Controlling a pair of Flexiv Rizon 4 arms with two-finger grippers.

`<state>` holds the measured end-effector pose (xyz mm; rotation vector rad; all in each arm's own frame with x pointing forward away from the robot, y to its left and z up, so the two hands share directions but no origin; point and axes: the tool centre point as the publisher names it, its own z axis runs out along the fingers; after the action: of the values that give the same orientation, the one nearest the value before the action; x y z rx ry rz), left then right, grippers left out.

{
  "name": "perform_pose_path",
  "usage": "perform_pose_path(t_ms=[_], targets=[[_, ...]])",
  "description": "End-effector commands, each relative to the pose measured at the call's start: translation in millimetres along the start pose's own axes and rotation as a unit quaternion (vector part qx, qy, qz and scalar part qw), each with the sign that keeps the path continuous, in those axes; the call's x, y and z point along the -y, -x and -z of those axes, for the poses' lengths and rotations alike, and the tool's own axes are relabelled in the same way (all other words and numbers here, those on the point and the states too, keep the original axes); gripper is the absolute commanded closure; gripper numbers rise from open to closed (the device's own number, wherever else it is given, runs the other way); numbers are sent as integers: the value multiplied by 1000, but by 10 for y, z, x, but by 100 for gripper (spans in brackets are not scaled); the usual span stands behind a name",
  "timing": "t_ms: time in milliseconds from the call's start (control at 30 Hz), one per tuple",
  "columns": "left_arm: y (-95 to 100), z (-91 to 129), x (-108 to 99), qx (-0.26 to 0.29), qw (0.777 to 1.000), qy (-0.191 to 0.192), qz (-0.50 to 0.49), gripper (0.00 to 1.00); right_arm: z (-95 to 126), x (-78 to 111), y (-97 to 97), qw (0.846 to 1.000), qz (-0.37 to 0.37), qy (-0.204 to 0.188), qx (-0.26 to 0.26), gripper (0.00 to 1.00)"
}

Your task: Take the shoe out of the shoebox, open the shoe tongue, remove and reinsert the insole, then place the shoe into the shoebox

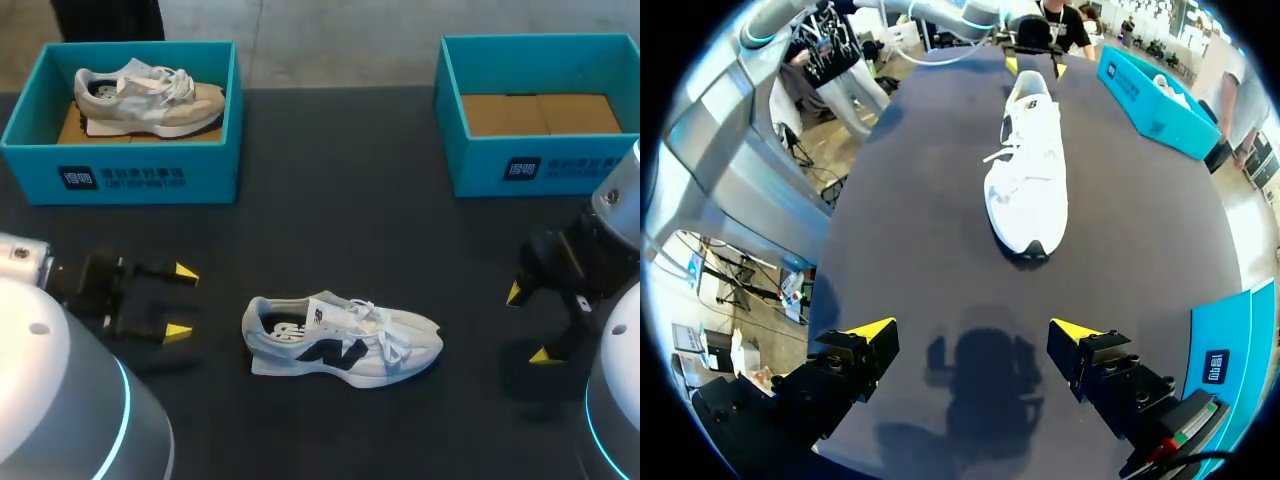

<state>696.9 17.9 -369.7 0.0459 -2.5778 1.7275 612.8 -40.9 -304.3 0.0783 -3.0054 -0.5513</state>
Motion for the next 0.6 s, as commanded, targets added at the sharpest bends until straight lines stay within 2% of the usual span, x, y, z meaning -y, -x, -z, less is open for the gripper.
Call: perform_pose_path(t_ms=[33, 167, 233, 600], targets=[[20, -3, -93, -45, 999, -10, -3, 0, -10, -4, -7, 1000, 0, -1, 1, 0], [49, -59, -196, -61, 998, -13, 3, 0, -10, -4, -7, 1000, 0, -1, 1, 0], [-3, -96, -223, -62, 998, -15, 0, 0, -10, -4, -7, 1000, 0, -1, 1, 0], [-24, -116, -208, -62, 998, -22, -6, 0, -10, -4, -7, 1000, 0, -1, 1, 0]])
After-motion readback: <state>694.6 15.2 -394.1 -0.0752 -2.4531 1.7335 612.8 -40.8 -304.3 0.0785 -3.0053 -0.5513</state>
